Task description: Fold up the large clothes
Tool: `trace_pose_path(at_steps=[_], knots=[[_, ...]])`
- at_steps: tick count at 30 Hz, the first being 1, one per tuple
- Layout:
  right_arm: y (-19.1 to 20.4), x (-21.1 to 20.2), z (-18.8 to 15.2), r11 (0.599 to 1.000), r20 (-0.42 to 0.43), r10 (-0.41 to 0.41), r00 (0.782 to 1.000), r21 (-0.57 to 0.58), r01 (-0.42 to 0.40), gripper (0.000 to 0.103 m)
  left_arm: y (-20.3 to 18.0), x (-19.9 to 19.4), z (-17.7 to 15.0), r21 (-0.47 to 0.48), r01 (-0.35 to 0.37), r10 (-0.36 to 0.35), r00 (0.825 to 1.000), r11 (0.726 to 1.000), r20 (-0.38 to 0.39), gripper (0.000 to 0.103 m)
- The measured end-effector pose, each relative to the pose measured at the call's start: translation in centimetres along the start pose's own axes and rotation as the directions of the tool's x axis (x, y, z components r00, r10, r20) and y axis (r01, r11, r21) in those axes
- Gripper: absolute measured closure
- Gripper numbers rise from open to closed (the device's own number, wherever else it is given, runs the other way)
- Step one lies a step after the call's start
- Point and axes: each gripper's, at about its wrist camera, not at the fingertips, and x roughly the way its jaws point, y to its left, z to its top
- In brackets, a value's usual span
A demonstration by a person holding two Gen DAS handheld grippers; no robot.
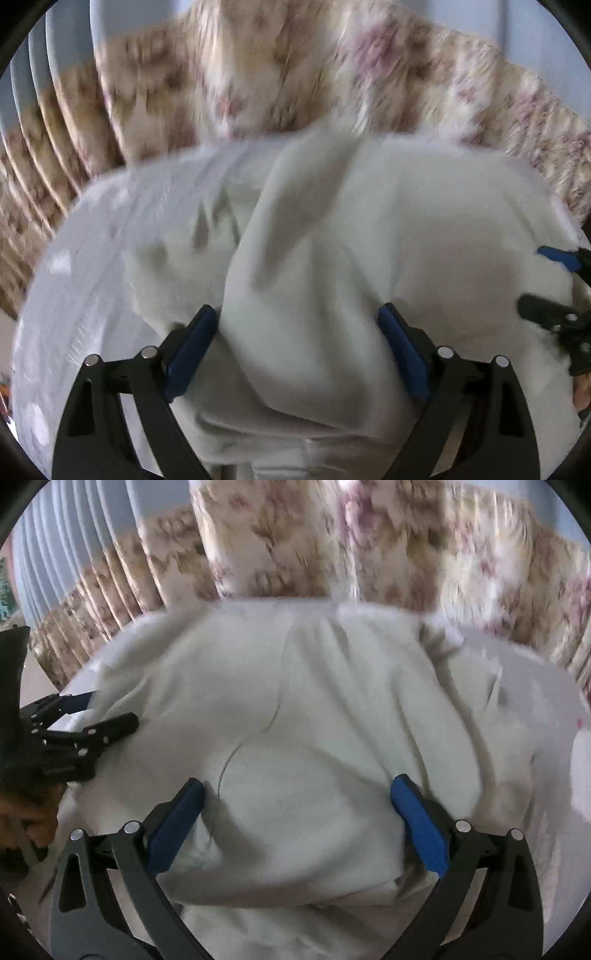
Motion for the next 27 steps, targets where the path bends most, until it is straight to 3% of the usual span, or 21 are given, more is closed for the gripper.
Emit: trace_pose_path(at_steps=[3,6,8,11,16,19,21,23,27], knots=[[0.7,-0.4,0.1,0.999,-0.003,-0.033,0.999,-0.029,0.033,0.003,0.8,-0.5,-0.3,-0.037,0.051,-0.049,0.998,0.998,0.041,0.012],[0.5,-2.4,1.5,0.999,0.065,-0.047,0.997,0.027,0.046,0.003,1.1,-2.1,0.5,-0.069,0.107,-0.100,0.991,0.992,0.093,0.013],[-0.1,-3.1,3.1,0.992,0.103,-0.104,0.989,0.081,0.096,0.003,1.0,-3.1,2.1,-0.068,0.112,-0.102,0.986,0.991,0.134,0.013],[-1.4,-1.9,5.5,0.974,0.081,-0.174,0.981,0.159,0.160,0.003,0.4,-2.5,4.6,-0.058,0.086,-0.077,0.987,0.995,0.140,0.013],[-3.1,2.2,8.8,0.948,-0.003,-0.205,0.979,0.247,0.199,0.003,0.4,0.7,8.4,-0.121,0.077,-0.064,0.993,0.990,0.101,0.013],[-3.7,4.6,9.2,0.937,-0.092,-0.243,0.966,0.235,0.258,0.003,0.7,3.8,9.2,-0.117,-0.016,0.018,1.000,0.993,0.012,0.011],[-4.6,6.0,8.9,0.935,-0.166,-0.233,0.958,0.231,0.267,0.003,1.3,6.3,8.8,-0.109,-0.029,0.021,0.997,0.994,-0.073,0.011],[-5.0,5.5,8.6,0.942,-0.144,-0.196,0.970,0.246,0.227,0.003,1.8,6.4,8.4,-0.127,-0.011,0.001,0.997,0.992,-0.076,0.011],[-4.0,-0.3,7.6,0.975,0.007,-0.152,0.988,0.164,0.148,0.003,2.9,1.3,7.1,-0.108,0.083,-0.080,0.996,0.991,0.029,0.012]])
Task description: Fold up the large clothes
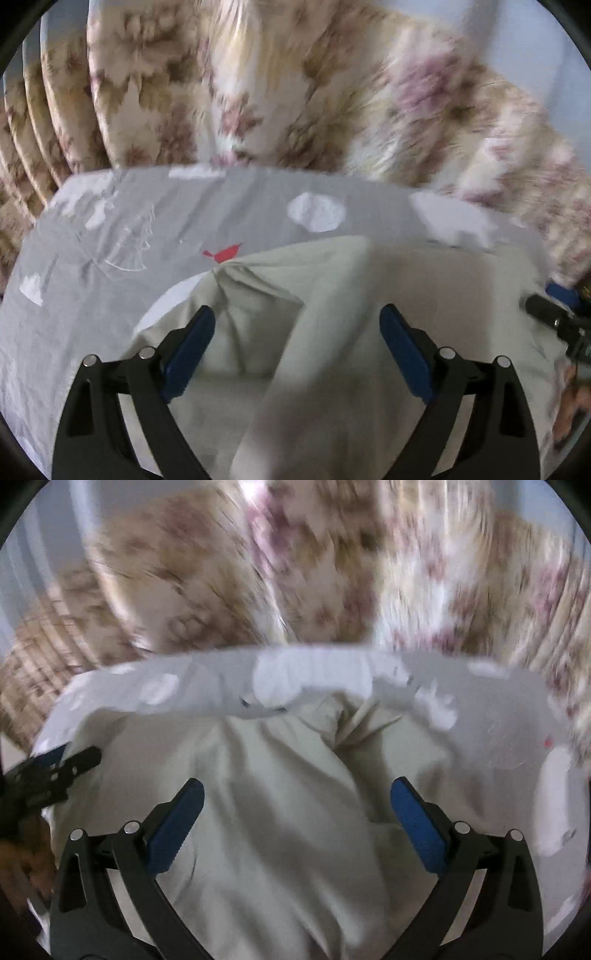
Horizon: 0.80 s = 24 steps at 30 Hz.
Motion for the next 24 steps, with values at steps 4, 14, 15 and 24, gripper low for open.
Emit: trace_pose_path(at_steps=[4,14,15,24], knots=[[-2.2,-8.9,-5.0,0.995,0.103,0.062,0.993,-0.080,-0.054,0.003,2.6,-9.8,-5.0,0.100,-0.010,-0.007,0.986,0.995,0.164,0.012],[-8.3,-22.1,-26.5,1.000,0.151,-0.015,0.988,-0.019,0.018,0.003,10.0,-25.4,-27.4,0.044,-0.134,0.119,0.964,0.990,0.238,0.012],[-8.7,-22.9,-28.8,1.000,0.137,-0.023,0.990,0.008,0.022,0.003,10.2,-26.4,-29.4,0.025,-0.112,0.103,0.968,0.993,0.228,0.012],[-10.1,-26.6,-36.9,0.999,0.158,-0.015,0.987,0.039,0.009,0.003,7.8,-26.5,-38.1,0.143,0.000,-0.022,0.988,0.990,0.152,0.012]])
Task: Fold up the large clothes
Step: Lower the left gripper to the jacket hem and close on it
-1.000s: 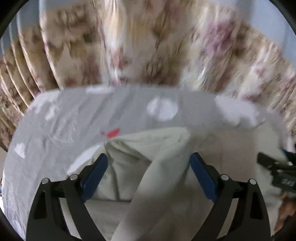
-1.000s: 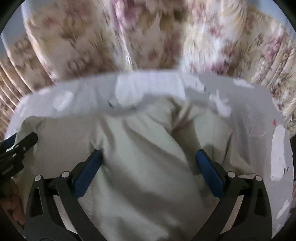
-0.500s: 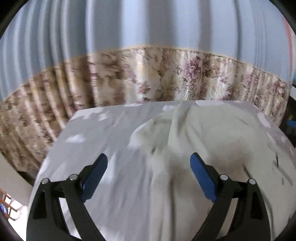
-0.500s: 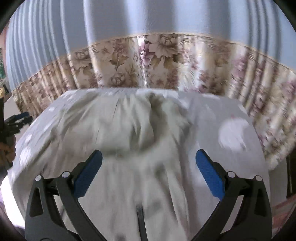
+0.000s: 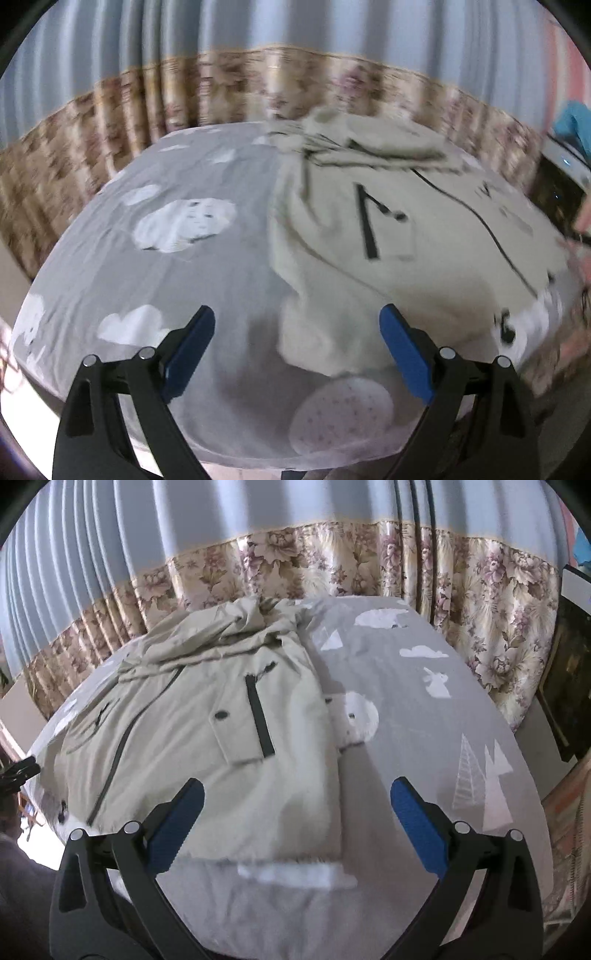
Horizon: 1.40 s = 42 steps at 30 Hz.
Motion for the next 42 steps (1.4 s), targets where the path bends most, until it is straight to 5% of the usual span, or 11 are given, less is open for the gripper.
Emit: trace_pose_path(at_steps=[6,8,12,15,24,25,27,29,31,35,42], knots=[[-0.7,0.0,-0.4,0.999,0.005,-0.017,1.000,0.034,0.017,0.003,-0.8,2.7,0.2,-0.015,0.024,-0.024,0.999,1.000,-0.024,0.014],[-0.4,0.1,-0.5,0.999,0.004,-0.017,1.000,0.031,0.017,0.003,-1.5,3.0,0.0,-0.002,0.031,-0.031,0.999,1.000,-0.021,0.025],[-0.1,0.7,-0.6,1.000,-0.009,-0.009,1.000,0.004,0.009,0.003,-2.8,2.9,0.1,0.025,0.072,-0.072,0.997,0.997,0.001,0.069],[-0.2,0.6,-0.6,1.000,-0.007,0.003,1.000,-0.003,-0.003,0.003,-2.4,2.8,0.4,-0.058,0.116,-0.116,0.993,0.992,0.015,0.084],[-2.0,-0.4,-0.6,0.992,0.001,0.122,0.993,-0.015,-0.122,0.004,-1.9,0.9,2.6,-0.111,0.178,-0.171,0.983,0.978,0.070,0.090],[-2.2,0.1,-0.6,0.994,-0.006,0.106,0.994,-0.003,-0.106,0.006,-2.1,0.7,3.0,-0.093,0.168,-0.161,0.984,0.981,0.075,0.090],[-2.1,0.9,-0.8,0.996,-0.021,0.085,0.996,0.008,-0.085,0.033,-2.2,0.5,3.3,-0.076,0.162,-0.156,0.985,0.984,0.077,0.090],[-1.8,2.3,-1.3,0.998,-0.072,0.068,0.995,0.018,-0.067,0.049,-2.1,0.5,3.5,-0.084,0.163,-0.156,0.985,0.983,0.077,0.090],[-1.1,2.7,-1.6,0.997,-0.073,0.077,0.994,0.004,-0.077,0.052,-1.9,0.5,3.5,-0.098,0.162,-0.155,0.985,0.982,0.074,0.090],[0.6,2.3,-1.3,0.996,-0.101,0.073,0.992,-0.050,-0.078,0.087,-1.4,0.5,3.6,-0.121,0.170,-0.164,0.985,0.978,0.062,0.090],[2.5,-0.9,1.2,0.988,-0.052,0.095,0.994,-0.119,-0.100,0.096,-0.4,-0.9,5.1,-0.112,0.176,-0.168,0.983,0.978,0.071,0.092]])
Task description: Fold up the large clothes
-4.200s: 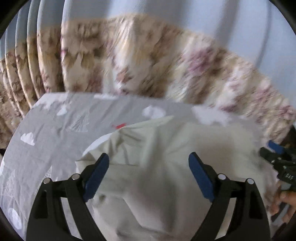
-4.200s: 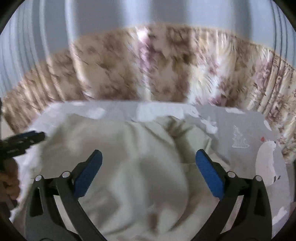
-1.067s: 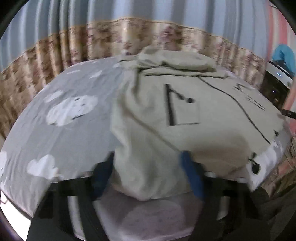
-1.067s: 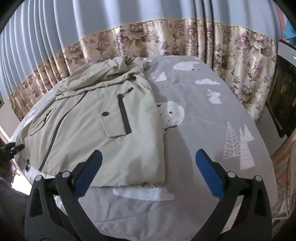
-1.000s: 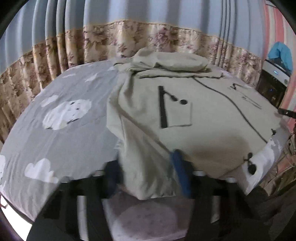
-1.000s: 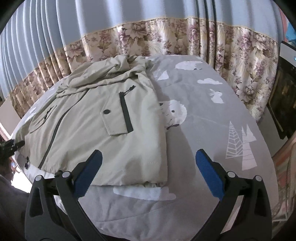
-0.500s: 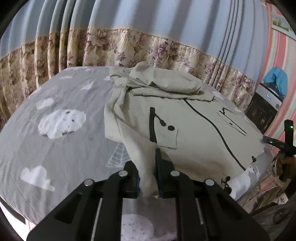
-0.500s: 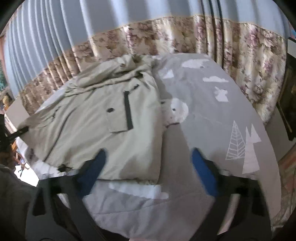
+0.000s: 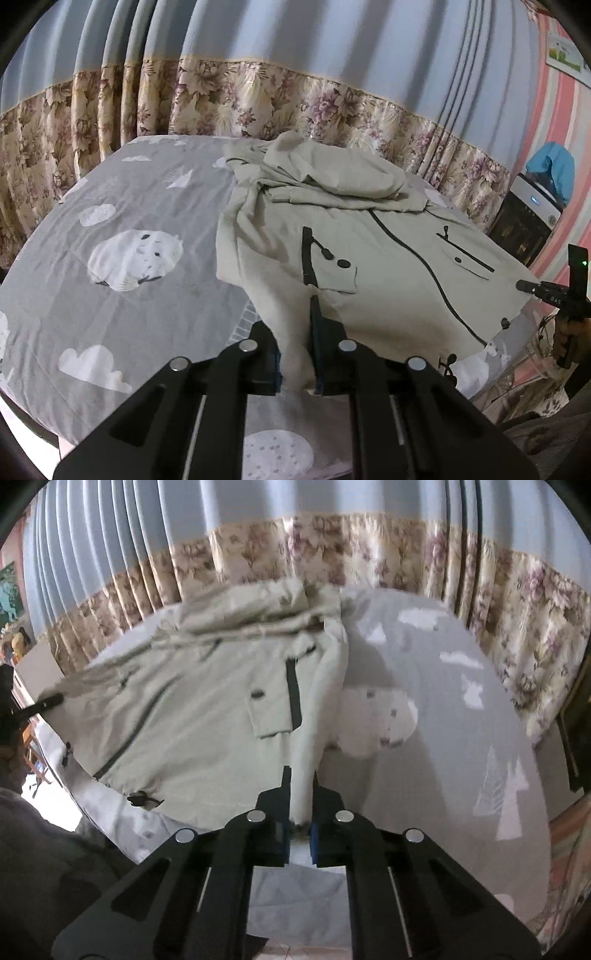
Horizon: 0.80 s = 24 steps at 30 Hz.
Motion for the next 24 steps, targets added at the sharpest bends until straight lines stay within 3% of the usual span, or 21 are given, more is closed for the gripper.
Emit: trace_pose_path(at_steps=[5,10,24], knots=[[0.5,-2.5,3.0,1.000,0.081,0.015,0.997,-0.014,-0.014,0.096,1.5,-0.7,2.1,-0.042,-0.014,0.013,1.000,0.999,-0.010,0.092],[-0.6,-2.1,6.7,0.998,0.139,0.049,0.989,0.038,-0.055,0.096,2.0,1.1,5.0,-0.066,0.002,-0.004,0.999,0.998,-0.043,0.092],[-4.9,6.2,20.1,0.993,0.185,0.058,0.981,0.094,-0.076,0.096,4.4,9.9,19.2,-0.027,0.030,-0.030,1.000,0.999,0.004,0.091]])
